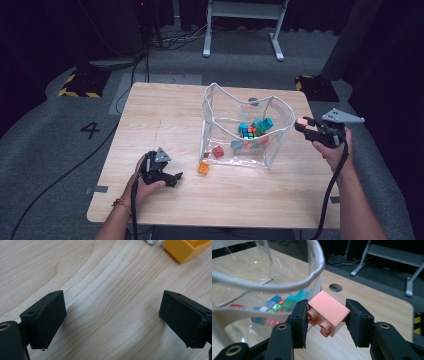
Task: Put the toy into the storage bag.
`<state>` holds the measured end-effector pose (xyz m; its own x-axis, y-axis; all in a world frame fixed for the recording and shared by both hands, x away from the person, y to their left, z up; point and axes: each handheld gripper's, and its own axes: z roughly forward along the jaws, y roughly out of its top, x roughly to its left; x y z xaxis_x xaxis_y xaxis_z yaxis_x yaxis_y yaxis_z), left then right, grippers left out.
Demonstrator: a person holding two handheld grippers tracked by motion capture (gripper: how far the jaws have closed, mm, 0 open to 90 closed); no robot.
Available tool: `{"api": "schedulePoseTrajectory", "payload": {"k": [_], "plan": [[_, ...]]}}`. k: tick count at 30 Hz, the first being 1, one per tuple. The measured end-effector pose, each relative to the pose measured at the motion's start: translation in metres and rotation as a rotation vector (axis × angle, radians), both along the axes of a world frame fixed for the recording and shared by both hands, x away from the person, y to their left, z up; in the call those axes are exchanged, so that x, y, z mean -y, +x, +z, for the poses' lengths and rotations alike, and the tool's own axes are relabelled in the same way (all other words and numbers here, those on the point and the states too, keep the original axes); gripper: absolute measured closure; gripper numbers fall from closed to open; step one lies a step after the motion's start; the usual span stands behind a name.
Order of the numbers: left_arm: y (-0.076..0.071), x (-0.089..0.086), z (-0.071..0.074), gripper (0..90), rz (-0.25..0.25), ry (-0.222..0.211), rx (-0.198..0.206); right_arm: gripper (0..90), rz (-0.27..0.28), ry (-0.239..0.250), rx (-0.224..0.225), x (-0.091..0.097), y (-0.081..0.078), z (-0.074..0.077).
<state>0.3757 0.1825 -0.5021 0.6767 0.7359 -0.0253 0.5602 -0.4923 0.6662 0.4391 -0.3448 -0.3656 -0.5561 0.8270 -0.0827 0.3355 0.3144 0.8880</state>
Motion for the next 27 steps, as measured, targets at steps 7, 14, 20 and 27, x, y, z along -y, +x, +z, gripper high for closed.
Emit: {"api": "schedulePoseTrajectory", "payload": {"k": [7,14,20,27], "plan": [[0.0,0.0,0.0,7.4,-0.002,-0.002,-0.003,54.9,-0.025,-0.02,0.016,-0.001,0.016,0.029],[0.0,0.0,0.0,7.3,-0.003,-0.002,-0.004,54.8,-0.015,-0.016,0.035,-0.008,0.028,0.05],[0.0,0.0,0.0,7.3,-0.003,-0.002,-0.004,54.8,0.029,-0.012,0.049,-0.021,0.031,0.064],[0.0,0.0,0.0,7.3,-0.003,-0.002,-0.004,54.8,0.092,-0.004,0.056,-0.037,0.032,0.072]]}}
